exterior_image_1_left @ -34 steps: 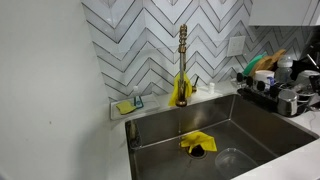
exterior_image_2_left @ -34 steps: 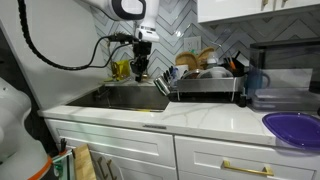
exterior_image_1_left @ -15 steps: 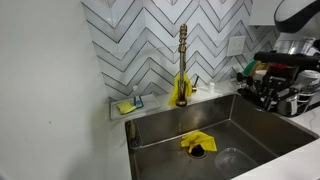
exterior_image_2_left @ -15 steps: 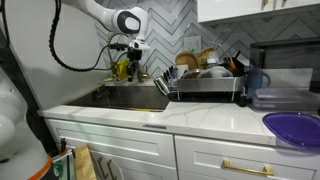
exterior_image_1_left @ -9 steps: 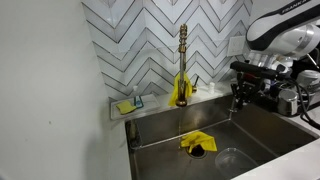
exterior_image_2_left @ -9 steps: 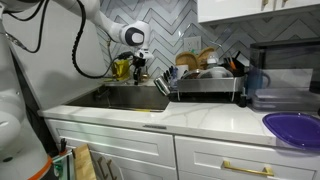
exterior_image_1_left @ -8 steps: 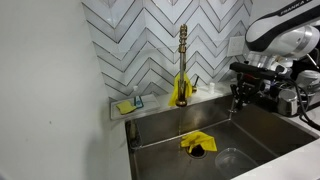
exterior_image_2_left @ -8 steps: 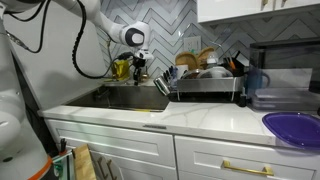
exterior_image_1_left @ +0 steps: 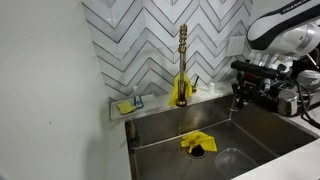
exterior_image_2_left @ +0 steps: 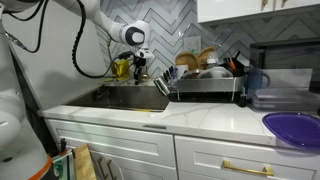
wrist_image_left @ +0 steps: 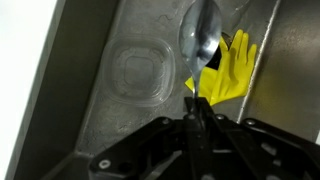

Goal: Open the tap, pick up the silver spoon on the counter, rinse it with the running water and then put it back on the counter

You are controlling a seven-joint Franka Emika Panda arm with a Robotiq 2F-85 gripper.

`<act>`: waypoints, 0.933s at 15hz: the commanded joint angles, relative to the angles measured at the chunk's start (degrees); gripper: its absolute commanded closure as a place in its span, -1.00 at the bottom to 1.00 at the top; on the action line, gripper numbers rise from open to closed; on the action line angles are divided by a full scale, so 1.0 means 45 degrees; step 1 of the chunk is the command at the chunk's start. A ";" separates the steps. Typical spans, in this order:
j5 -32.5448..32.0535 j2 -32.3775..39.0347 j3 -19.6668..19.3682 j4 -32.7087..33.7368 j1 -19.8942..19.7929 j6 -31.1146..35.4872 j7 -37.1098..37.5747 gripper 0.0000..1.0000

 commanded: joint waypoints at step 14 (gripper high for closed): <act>0.0078 0.2930 0.0467 0.1343 0.2085 0.4351 -0.0345 0.85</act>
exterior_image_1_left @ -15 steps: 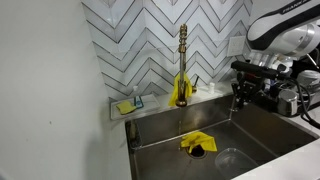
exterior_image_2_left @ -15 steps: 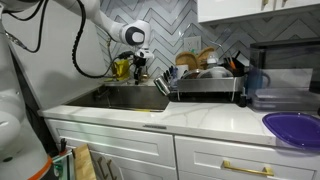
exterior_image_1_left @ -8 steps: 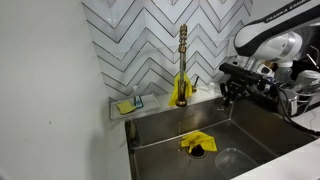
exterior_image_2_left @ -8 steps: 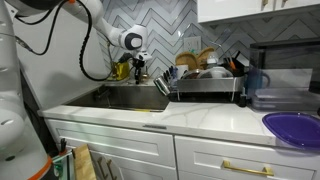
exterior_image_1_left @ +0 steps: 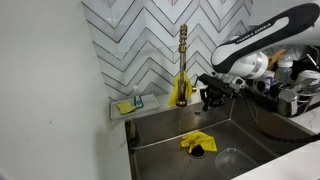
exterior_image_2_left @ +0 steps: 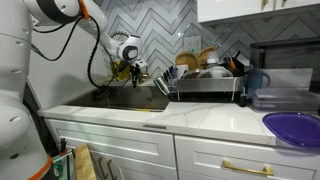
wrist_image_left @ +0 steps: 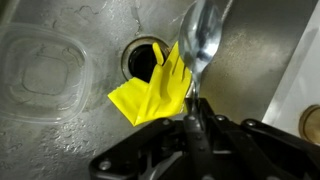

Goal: Open the tap, pick up the silver spoon on the counter, rinse it with the running water and then put it back on the counter

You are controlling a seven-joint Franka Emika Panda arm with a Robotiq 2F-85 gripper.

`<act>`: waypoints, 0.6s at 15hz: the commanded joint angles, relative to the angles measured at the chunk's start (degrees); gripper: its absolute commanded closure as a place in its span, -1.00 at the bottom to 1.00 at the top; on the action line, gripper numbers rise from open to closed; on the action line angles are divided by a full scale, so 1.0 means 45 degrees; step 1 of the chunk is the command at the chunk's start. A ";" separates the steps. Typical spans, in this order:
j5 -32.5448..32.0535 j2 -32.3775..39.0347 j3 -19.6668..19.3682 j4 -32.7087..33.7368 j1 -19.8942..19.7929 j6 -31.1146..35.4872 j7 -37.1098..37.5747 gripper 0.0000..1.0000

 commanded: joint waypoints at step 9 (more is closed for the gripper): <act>0.0540 0.1020 0.0176 0.1053 0.0239 0.0226 -0.1002 0.96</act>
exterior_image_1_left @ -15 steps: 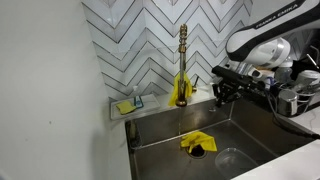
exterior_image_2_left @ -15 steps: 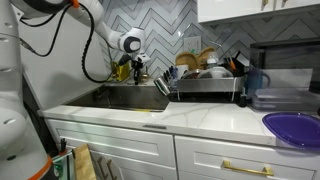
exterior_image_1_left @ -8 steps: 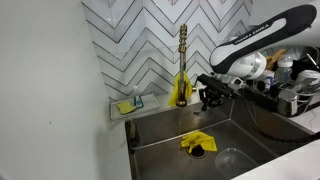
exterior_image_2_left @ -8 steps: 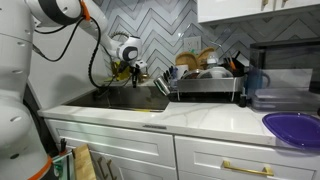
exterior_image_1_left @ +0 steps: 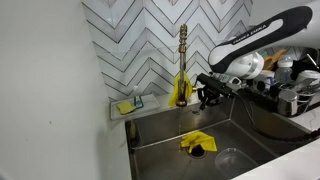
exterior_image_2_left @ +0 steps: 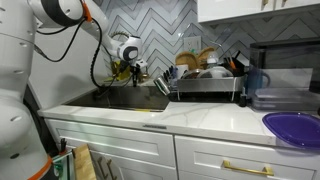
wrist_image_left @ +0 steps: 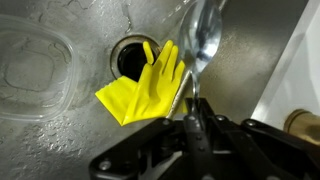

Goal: Open the tap, pick up the silver spoon on the counter, rinse it with the running water and then put it back on the counter

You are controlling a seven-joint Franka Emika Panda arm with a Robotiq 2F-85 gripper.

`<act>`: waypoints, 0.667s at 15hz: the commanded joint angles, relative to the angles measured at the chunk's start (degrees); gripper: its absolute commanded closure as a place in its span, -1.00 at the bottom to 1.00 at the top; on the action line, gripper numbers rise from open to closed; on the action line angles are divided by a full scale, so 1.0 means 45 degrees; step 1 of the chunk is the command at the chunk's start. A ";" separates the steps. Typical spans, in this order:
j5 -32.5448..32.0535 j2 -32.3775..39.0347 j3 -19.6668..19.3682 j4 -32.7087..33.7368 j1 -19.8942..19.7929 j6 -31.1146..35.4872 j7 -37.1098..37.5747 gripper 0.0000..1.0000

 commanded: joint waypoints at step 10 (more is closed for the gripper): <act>0.1329 0.1714 0.0470 0.1567 0.0730 -0.0169 -0.0858 0.96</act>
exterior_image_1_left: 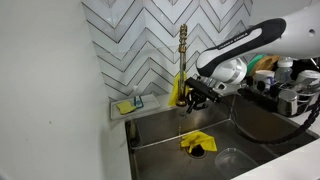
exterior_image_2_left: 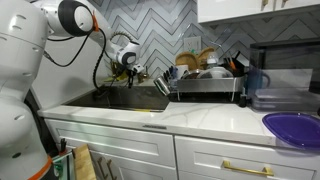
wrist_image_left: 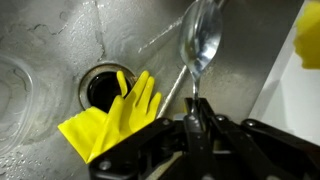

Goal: Open the tap, pick up the silver spoon on the counter, rinse it with the running water and then put it back on the counter

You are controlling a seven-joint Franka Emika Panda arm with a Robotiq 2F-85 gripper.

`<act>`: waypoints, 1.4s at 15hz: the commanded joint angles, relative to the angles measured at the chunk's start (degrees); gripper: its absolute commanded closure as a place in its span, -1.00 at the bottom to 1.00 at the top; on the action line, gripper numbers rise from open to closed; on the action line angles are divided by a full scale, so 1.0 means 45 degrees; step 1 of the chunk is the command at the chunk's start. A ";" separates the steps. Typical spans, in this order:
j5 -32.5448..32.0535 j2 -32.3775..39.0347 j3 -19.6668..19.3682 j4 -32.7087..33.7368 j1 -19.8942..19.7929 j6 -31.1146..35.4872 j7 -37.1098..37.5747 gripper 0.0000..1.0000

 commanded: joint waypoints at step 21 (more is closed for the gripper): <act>0.0166 0.0323 -0.0320 0.0692 0.0331 -0.1347 0.0142 0.96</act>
